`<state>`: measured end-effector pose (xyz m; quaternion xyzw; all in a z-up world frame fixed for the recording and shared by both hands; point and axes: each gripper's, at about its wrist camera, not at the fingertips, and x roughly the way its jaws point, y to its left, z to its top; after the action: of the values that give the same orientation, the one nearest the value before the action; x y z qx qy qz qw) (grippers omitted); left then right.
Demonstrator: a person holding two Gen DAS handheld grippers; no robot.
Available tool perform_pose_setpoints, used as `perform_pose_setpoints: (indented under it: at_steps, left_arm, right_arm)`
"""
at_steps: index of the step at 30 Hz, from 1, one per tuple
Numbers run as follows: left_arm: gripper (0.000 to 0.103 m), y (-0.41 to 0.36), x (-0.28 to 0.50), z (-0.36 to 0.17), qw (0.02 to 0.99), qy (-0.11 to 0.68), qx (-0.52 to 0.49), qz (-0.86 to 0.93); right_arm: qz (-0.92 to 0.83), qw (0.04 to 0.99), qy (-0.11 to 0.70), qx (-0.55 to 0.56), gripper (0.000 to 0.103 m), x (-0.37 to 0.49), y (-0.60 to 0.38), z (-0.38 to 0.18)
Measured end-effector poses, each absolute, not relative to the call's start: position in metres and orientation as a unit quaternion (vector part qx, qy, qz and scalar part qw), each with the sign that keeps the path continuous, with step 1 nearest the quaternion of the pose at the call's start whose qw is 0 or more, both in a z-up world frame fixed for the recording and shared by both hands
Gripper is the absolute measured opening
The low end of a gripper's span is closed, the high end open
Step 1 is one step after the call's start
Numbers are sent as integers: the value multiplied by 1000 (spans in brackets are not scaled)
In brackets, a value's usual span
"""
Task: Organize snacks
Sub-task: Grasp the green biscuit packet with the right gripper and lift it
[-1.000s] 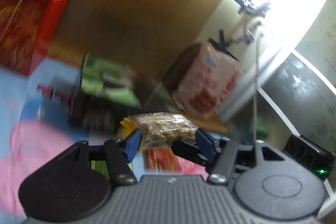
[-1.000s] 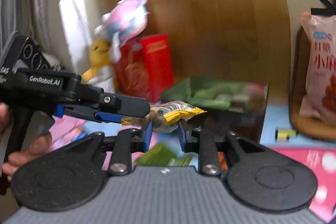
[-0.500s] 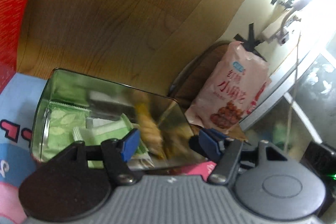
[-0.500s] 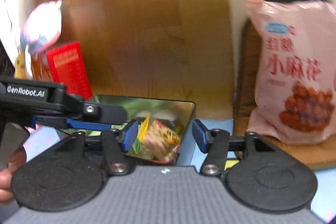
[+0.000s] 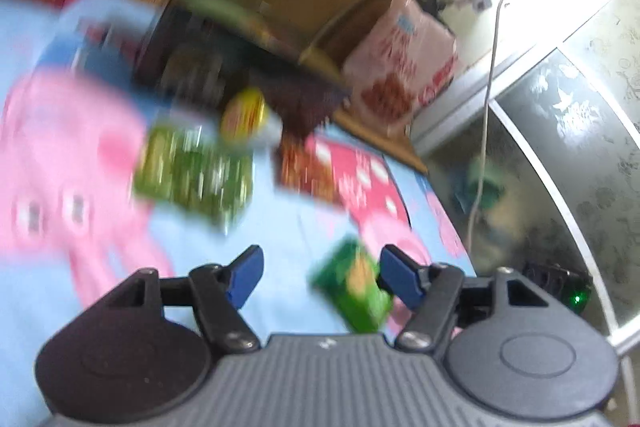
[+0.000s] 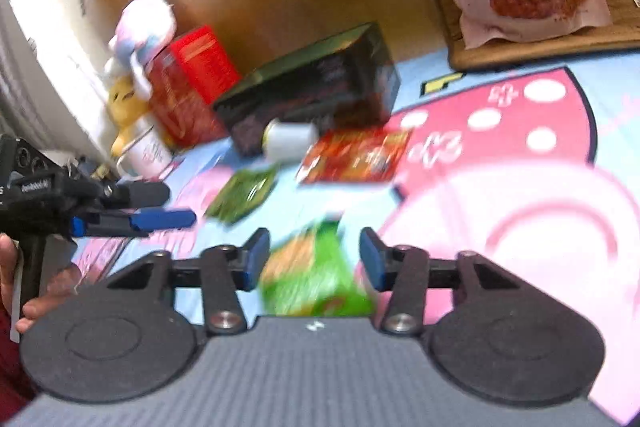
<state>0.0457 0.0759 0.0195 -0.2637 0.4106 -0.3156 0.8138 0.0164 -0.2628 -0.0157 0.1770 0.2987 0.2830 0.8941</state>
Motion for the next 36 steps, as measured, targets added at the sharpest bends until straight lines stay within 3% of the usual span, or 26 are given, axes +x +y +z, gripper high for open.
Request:
perform_pose_setpoints:
  at_steps: [4,12,17,18,20,22,28,32,36]
  left_arm:
    - [65,78,14,5,809,414,-271,-318]
    - [62,108,-10,0,824,403,-284,-280]
    - [62,124,-17,5,825,390,-304,-273]
    - [62,124,-17,5,824,390,-305,-276]
    - [62,117,-11,5,818,395,-307,-286]
    - [65,106,-4,5,812,400,-308,-293]
    - [65,79,17,-6,806,420,-306,-284]
    - [50,77,14,-8,812,419,-293,-281]
    - [50,88,0,-2,825,410,-275,-276]
  right_arm:
    - [309,884,309,167,39,-11,-239,-24]
    - [397,867,294,59,40,-52,-157,-21]
    - [385,885,260,37,40,-63,-171,-7]
    - [374,892,251,42,41,-62,-179,-3]
    - [349,905,238,49,54,-57,-193,2]
    - [331,913,234,42,77,-47,-200,1]
    - [343,898,275,-24,81,-19,-179,-19]
    - [356,898,255,-49,70,-34,-164,-23]
    - [355,901,246,-49,47,-46,-157,-23]
